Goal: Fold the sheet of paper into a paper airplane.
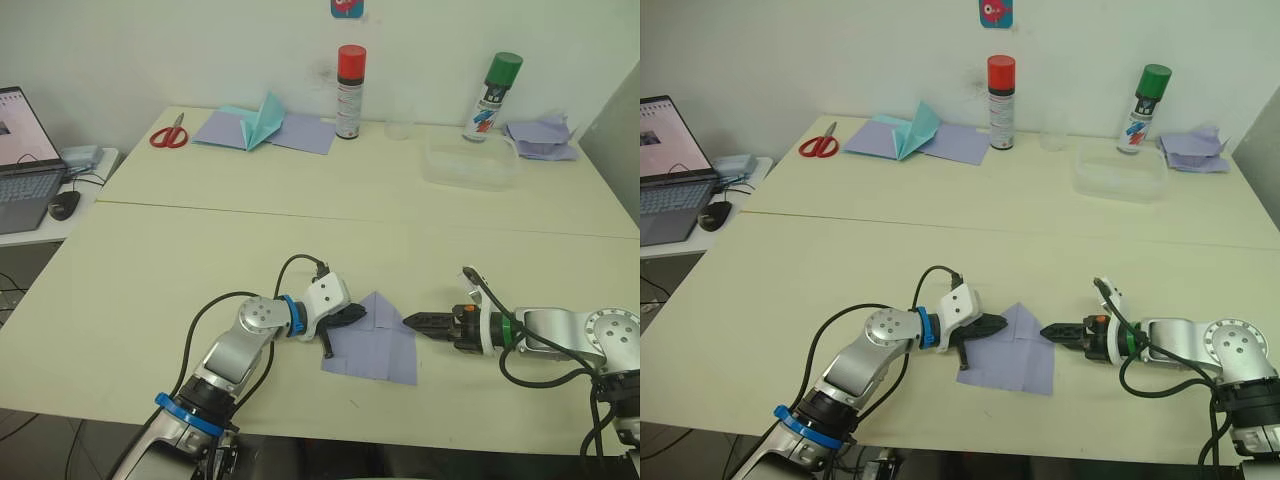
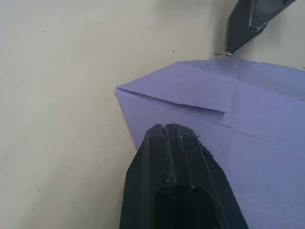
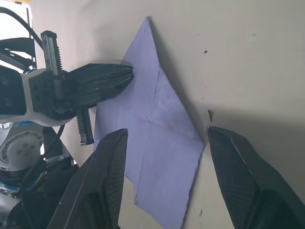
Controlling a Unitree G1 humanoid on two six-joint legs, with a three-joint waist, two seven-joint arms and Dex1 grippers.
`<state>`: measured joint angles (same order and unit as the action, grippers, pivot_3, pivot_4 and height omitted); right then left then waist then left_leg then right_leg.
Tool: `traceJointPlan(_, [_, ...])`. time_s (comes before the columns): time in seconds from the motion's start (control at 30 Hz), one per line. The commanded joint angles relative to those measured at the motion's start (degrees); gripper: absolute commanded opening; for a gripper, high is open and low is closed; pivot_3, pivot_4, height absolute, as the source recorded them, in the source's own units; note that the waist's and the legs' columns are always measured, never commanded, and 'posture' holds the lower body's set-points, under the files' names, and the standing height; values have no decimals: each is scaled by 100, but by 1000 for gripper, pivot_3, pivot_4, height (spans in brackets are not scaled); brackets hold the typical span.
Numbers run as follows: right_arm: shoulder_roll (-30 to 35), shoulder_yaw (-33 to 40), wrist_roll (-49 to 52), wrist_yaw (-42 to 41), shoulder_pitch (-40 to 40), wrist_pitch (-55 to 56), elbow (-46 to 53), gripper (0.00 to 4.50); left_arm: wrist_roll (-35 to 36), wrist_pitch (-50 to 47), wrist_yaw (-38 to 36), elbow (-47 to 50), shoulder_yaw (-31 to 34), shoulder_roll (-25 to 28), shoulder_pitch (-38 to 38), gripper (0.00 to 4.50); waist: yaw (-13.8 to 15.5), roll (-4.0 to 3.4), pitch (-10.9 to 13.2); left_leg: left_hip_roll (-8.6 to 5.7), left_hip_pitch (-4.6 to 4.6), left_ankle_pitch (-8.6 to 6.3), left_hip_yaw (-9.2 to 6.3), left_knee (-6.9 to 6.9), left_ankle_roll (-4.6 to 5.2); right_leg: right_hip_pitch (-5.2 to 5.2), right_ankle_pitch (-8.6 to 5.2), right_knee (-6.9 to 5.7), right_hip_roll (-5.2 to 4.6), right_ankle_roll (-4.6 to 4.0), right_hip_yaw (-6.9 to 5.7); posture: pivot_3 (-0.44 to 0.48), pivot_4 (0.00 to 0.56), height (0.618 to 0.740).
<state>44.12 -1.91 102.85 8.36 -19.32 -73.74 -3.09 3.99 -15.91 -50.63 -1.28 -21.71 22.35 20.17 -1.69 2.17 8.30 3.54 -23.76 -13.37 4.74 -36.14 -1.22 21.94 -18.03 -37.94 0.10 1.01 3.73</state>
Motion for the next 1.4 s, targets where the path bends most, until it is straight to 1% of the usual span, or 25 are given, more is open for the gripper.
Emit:
traceJointPlan(0.03, [-16,-8,-363,-266,-162,-167,-106,2748,-190,-221,-46,-188,-258,50,-209,0,2,0,0,0,0,0,-1,0,0,0,0,0,0,0,-1,0,150,740])
traceJointPlan(0.1, [-113,-15,-380,-333,-181,-242,-91,2748,-190,-230,-42,-184,-261,40,-203,0,2,0,-1,0,0,0,-1,0,0,0,0,-1,0,0,-2,0,150,740])
traceJointPlan(0.3, [-422,-18,-31,-160,-91,-221,-14,2748,-198,-230,-12,-208,-249,17,-177,0,1,1,-3,0,0,0,-2,0,0,0,0,-3,0,-1,-2,0,150,740])
traceJointPlan(0.67, [-430,4,378,6,-74,-116,-34,2748,-197,-242,19,-210,-249,9,-205,0,1,0,-3,0,-1,0,-1,0,0,1,0,-4,0,-1,-2,0,150,740])
traceJointPlan(0.93, [-547,105,286,110,-90,106,-74,2748,-218,-217,23,-257,-256,2,-175,0,3,0,-3,-1,-1,0,-1,-1,0,1,1,-5,0,-1,-2,0,150,740])
traceJointPlan(0.97, [-539,121,264,125,-90,121,-90,2378,-226,-208,22,-261,-261,8,-178,0,3,0,-3,-1,-1,0,-1,-1,0,1,1,-5,0,-1,-2,0,150,740])
traceJointPlan(1.03, [-516,135,273,123,-93,117,-109,1873,-235,-197,20,-264,-268,16,-184,0,3,0,-3,-1,-1,0,-1,-1,0,1,1,-5,0,-1,-2,0,150,740])
traceJointPlan(1.1, [-504,138,335,130,-93,107,-98,1064,-240,-199,17,-258,-275,16,-189,0,4,-1,-3,-1,-1,0,-1,-1,0,1,1,-6,0,-1,-3,0,150,740])
traceJointPlan(1.2, [-510,140,380,151,-92,110,-71,29,-248,-197,16,-268,-281,9,-176,0,4,-1,-4,-1,-1,0,-1,-1,0,1,1,-6,0,-2,-2,0,150,740])
traceJointPlan(1.4, [-481,158,414,166,-62,123,-51,29,-256,-195,16,-268,-292,4,-171,0,4,-1,-4,-1,-1,0,-1,-2,0,1,1,-7,0,-2,-2,0,150,740])
